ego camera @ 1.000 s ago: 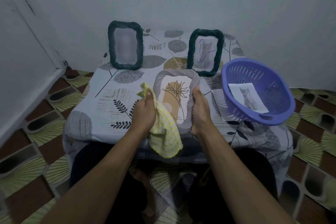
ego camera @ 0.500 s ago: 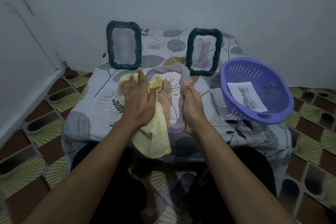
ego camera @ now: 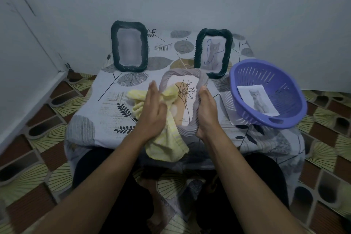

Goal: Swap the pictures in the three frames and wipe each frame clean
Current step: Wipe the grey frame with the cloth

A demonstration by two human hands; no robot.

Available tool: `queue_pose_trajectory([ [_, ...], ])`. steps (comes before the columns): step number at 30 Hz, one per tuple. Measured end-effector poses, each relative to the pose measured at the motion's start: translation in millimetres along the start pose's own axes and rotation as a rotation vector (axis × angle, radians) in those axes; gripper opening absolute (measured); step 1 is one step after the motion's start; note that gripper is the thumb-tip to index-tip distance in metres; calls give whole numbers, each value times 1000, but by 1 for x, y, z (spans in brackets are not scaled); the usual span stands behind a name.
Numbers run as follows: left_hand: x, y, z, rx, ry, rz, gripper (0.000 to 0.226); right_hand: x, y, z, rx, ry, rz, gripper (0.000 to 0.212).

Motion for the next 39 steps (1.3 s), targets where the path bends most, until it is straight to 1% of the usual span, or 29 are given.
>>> queue_pose_trajectory([
  [2, 2, -6, 16, -191, 86, 74, 69, -2, -1, 2, 9, 40, 1, 44],
  [3, 1, -8, 26, -295, 104, 78, 67, -4, -1, 2, 30, 45, 8, 44],
  [4, -3, -9, 36, -405, 102, 51, 60, -4, 1, 1, 46, 50, 6, 43],
  [5, -6, -10, 45, -502, 81, 6, 48, -6, 2, -1, 62, 54, -2, 41],
  [6, -10, -10, 50, -562, 41, -40, 34, -8, 2, -3, 72, 53, -18, 39],
  [7, -13, -10, 52, -582, -2, -79, 21, -11, 2, -5, 93, 33, -25, 35],
  [8, -16, -8, 53, -578, -39, -115, 16, -12, 1, -6, 101, 7, -29, 30],
  [9, -18, -7, 50, -544, -64, -146, 19, -10, 1, -5, 76, 11, -17, 29],
  [10, -20, -6, 44, -465, -71, -164, 27, -7, 0, -3, 30, 11, -14, 32],
  [13, -16, 2, 10, -74, -100, -179, 60, -4, -2, 0, -82, -8, -11, 41],
  [14, -12, 6, 0, 13, -156, -185, 68, -4, -1, -1, -94, -18, -4, 44],
  [16, -3, 9, -7, 79, -237, -172, 77, -3, 3, -3, -72, -23, -5, 52],
  [18, -1, 3, -4, 79, -251, -135, 76, -5, 8, -7, -35, -9, -8, 48],
  [20, -5, -9, 7, 32, -222, -95, 71, -7, 13, -14, 23, 17, -13, 46],
  [23, -14, -27, 23, -27, -135, -35, 67, -11, 19, -23, 78, 27, -32, 52],
  [26, -14, -31, 18, 29, -118, 2, 65, -3, 14, -19, 25, 50, 19, 50],
  [29, -16, -17, 2, 112, -62, -9, 66, 13, -1, -7, -46, -15, 96, 49],
  [31, -13, -4, -10, 163, -15, 28, 67, 19, -13, 1, -88, -69, 133, 57],
  [33, -5, 5, -18, 184, 4, 109, 66, 16, -26, 10, -106, -112, 121, 69],
  [35, -1, 6, -18, 172, 34, 124, 67, 10, -29, 12, -71, -107, 92, 73],
  [37, -2, 0, -12, 141, 54, 99, 67, 11, -19, 7, -22, -81, 75, 69],
  [39, -4, -11, -4, 96, 57, 106, 66, 14, -4, 0, 23, -19, 64, 54],
])
Point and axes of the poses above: each hand's wrist, its own y-axis away from the middle knuckle, its own z-axis out of the back of the hand, x = y × z, the point moved 7 cm from there along -y, towards the middle knuckle, and after that the axes turned 3 degrees about -x, right-handed, at the moved point
